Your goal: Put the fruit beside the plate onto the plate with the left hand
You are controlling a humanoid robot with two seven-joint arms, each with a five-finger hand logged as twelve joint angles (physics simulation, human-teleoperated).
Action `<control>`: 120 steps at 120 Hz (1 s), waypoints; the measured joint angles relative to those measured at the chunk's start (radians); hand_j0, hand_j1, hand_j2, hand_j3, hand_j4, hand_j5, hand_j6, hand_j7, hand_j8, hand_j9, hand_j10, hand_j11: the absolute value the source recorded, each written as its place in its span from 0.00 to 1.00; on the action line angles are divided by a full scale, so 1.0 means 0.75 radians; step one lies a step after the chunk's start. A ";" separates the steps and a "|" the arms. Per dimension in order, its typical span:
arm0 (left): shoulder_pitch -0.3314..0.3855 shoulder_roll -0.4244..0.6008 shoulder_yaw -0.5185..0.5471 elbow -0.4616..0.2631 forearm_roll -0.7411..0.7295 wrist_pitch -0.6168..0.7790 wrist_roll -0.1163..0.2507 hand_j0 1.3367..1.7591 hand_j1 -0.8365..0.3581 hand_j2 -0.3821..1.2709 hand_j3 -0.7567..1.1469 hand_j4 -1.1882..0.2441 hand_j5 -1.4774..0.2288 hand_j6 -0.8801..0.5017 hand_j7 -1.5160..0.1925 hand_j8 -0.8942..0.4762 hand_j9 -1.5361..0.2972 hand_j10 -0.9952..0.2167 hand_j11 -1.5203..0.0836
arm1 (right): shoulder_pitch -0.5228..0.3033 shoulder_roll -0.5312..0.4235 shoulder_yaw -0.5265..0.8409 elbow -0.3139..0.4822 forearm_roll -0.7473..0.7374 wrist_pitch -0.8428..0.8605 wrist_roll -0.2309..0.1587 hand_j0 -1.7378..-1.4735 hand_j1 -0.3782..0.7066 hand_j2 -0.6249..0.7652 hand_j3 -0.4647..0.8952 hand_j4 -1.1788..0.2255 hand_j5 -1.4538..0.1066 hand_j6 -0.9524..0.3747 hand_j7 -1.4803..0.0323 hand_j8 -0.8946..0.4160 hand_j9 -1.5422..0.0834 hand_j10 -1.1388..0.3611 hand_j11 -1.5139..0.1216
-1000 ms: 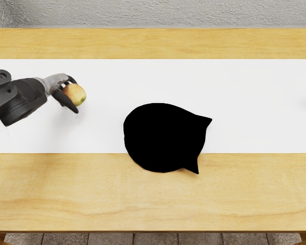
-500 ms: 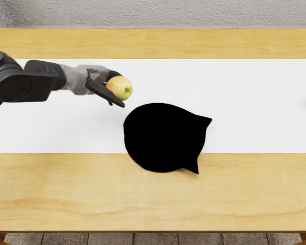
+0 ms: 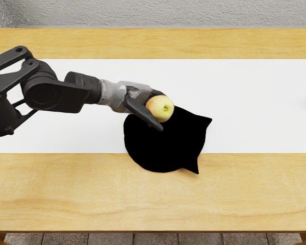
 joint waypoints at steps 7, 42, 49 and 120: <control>0.012 -0.017 0.002 0.023 0.003 0.001 0.000 0.70 0.42 0.37 0.40 0.68 0.21 0.54 0.22 0.38 0.20 0.19 0.21 | 0.000 0.000 0.000 0.000 0.000 0.000 0.000 0.30 0.05 0.45 0.34 0.82 0.91 0.70 0.96 0.67 0.93 0.74 0.91; 0.073 -0.107 0.005 0.103 -0.002 0.003 -0.001 0.71 0.42 0.29 0.40 0.67 0.23 0.49 0.23 0.28 0.21 0.19 0.22 | 0.000 0.000 0.000 0.000 0.000 0.000 0.000 0.30 0.05 0.45 0.34 0.82 0.91 0.70 0.96 0.67 0.93 0.74 0.91; 0.075 -0.119 0.006 0.111 0.000 0.001 -0.001 0.72 0.44 0.29 0.40 0.67 0.27 0.47 0.28 0.28 0.25 0.23 0.27 | 0.000 0.000 0.000 0.000 0.000 0.000 0.000 0.30 0.05 0.45 0.34 0.82 0.91 0.70 0.96 0.67 0.93 0.74 0.91; -0.098 0.156 -0.048 0.119 -0.007 -0.018 -0.001 0.76 0.95 0.24 0.40 0.81 0.83 0.62 0.85 0.63 0.80 0.76 0.87 | 0.000 0.000 0.000 0.000 0.000 0.000 0.000 0.30 0.05 0.45 0.34 0.82 0.91 0.70 0.96 0.67 0.93 0.74 0.91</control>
